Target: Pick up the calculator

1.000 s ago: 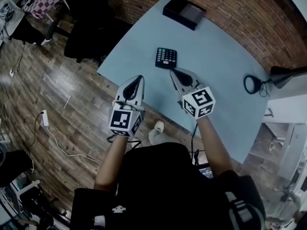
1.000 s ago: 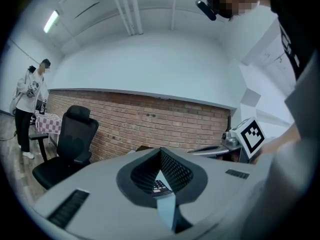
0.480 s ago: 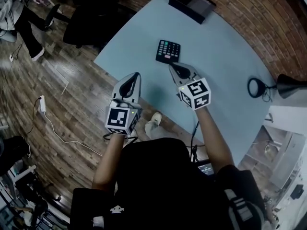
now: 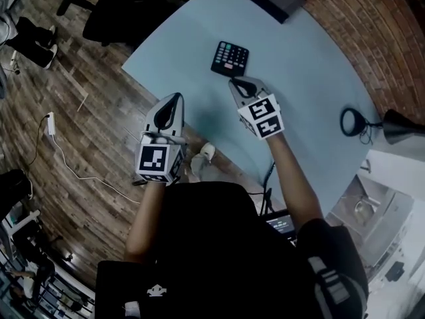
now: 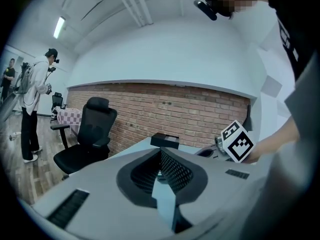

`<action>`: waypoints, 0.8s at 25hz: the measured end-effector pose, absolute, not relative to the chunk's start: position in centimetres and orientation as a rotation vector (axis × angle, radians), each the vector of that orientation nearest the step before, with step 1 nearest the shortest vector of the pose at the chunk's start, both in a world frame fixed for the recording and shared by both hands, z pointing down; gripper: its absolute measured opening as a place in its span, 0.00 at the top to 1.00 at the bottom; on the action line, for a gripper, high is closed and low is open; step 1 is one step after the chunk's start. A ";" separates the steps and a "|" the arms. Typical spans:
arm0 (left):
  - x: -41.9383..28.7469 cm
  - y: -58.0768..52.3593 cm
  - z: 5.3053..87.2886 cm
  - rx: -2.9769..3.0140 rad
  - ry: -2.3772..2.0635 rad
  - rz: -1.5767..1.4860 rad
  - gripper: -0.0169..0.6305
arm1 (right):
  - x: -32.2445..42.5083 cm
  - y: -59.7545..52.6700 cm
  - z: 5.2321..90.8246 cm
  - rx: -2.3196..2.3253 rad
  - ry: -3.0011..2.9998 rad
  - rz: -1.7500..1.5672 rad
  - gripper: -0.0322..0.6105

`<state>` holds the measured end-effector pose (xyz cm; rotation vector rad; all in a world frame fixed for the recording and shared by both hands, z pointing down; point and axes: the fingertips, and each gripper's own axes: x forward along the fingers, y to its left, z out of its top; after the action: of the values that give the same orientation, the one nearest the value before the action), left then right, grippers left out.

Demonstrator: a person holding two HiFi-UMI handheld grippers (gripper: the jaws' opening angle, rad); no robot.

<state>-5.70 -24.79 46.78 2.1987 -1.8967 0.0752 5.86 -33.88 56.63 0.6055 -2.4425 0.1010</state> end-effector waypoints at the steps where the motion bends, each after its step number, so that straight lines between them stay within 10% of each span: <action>1: -5.7 -24.7 47.0 2.193 -1.896 0.077 0.96 | 5.7 -33.8 56.9 0.589 -2.428 0.087 0.94; 20: -8.5 -26.0 49.3 2.194 -1.822 0.074 0.96 | 4.2 -36.1 61.6 0.552 -2.194 -0.070 0.78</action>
<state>-8.45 -25.97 49.32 2.1939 -1.8220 0.0744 4.21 -36.06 61.63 0.5518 -2.1936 -0.0695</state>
